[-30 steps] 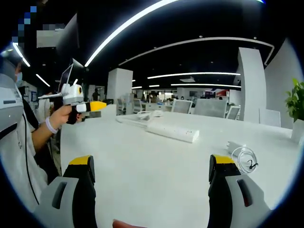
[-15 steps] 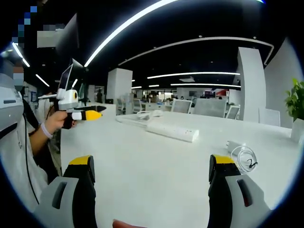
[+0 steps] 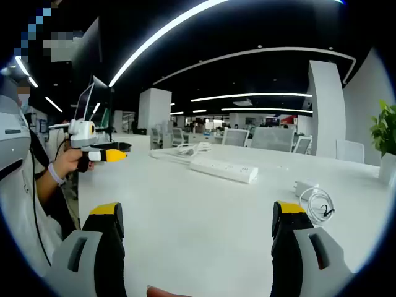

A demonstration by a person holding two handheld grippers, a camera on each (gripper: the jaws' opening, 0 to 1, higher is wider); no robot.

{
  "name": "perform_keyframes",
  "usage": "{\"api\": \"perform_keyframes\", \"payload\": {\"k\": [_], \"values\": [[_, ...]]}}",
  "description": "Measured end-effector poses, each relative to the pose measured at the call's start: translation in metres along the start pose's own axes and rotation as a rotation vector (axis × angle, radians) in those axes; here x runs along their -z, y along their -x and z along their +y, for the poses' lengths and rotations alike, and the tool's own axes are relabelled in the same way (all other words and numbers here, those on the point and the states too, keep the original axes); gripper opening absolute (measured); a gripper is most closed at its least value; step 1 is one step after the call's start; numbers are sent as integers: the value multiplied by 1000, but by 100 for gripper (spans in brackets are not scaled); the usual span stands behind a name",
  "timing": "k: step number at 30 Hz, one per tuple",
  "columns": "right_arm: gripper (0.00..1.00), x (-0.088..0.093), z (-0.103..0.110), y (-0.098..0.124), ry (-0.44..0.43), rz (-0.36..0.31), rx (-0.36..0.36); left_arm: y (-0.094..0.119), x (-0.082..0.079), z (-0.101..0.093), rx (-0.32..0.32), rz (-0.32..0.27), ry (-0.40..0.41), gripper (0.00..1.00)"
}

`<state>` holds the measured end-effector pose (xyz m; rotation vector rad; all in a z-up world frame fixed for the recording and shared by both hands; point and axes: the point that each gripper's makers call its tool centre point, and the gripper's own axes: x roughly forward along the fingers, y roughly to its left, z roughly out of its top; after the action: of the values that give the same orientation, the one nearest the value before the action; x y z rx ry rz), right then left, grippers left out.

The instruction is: Straighten the power strip on the desk, plug the charger into it

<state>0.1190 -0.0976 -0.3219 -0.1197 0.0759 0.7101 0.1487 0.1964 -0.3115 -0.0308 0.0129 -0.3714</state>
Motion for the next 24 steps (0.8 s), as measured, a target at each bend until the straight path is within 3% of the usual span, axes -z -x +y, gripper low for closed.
{"api": "perform_keyframes", "payload": {"k": [16,21,24], "values": [[100,-5,-4,0,-36,-35,11,6,7,-6,1,4,29,99],[100,-17,-6,1,-34,-103,6,8,5,-5,-4,-1,29,99],[100,-28,-8,2,13,-156,11,8,4,-5,-4,-4,29,99]]}}
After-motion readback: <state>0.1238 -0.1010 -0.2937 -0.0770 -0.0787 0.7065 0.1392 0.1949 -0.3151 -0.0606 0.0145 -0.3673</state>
